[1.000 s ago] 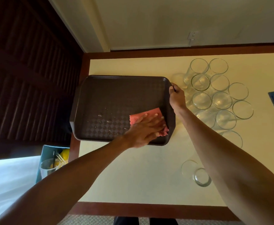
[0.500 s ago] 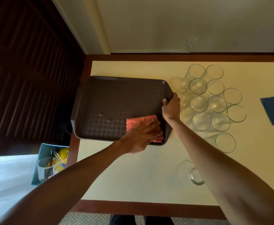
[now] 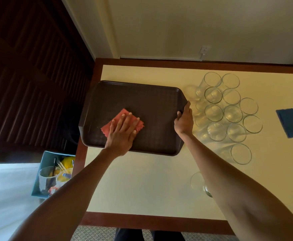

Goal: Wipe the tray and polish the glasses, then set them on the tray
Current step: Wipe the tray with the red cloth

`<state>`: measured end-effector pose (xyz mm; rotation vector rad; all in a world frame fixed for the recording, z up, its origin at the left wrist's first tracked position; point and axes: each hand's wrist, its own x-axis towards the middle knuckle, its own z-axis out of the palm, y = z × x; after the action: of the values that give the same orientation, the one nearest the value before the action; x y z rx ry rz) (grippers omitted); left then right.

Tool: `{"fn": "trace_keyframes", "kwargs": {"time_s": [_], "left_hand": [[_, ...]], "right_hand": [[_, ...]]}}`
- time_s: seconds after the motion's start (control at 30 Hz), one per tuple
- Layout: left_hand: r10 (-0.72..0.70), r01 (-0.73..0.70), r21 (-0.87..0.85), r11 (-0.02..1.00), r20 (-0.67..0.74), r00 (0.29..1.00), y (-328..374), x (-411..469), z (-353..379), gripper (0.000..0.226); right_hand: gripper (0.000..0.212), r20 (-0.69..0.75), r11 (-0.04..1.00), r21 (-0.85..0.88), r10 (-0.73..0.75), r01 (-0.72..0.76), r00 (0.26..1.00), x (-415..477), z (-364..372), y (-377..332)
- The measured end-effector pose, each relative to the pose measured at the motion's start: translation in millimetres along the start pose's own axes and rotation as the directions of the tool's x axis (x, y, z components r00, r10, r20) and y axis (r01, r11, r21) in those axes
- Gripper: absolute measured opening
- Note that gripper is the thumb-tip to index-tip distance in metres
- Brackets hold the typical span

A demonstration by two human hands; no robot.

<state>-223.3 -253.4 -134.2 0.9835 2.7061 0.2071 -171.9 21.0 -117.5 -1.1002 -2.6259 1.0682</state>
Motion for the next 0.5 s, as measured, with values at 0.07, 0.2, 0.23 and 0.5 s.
{"fn": "trace_keyframes", "kwargs": {"time_s": [0.07,0.2,0.23,0.5], "left_hand": [[-0.134,0.132,-0.06,0.989,-0.037,0.99,27,15,4,0.056],[-0.189,0.18,-0.119,0.976,-0.07,0.979,88,55,7,0.056],[-0.138,0.131,-0.1,0.986,-0.068,0.988,97,59,9,0.056],[0.276,-0.279,0.067,0.958,0.044,0.96,7,-2,11,0.056]], "right_hand": [[0.061,-0.008,1.0,0.006,0.0,0.0,1.0,1,2,3],[0.059,-0.016,0.999,0.051,-0.009,0.009,1.0,7,6,8],[0.058,-0.016,0.998,0.057,-0.011,0.012,1.0,8,6,10],[0.059,-0.03,0.999,-0.007,-0.053,0.053,0.998,8,2,15]]}}
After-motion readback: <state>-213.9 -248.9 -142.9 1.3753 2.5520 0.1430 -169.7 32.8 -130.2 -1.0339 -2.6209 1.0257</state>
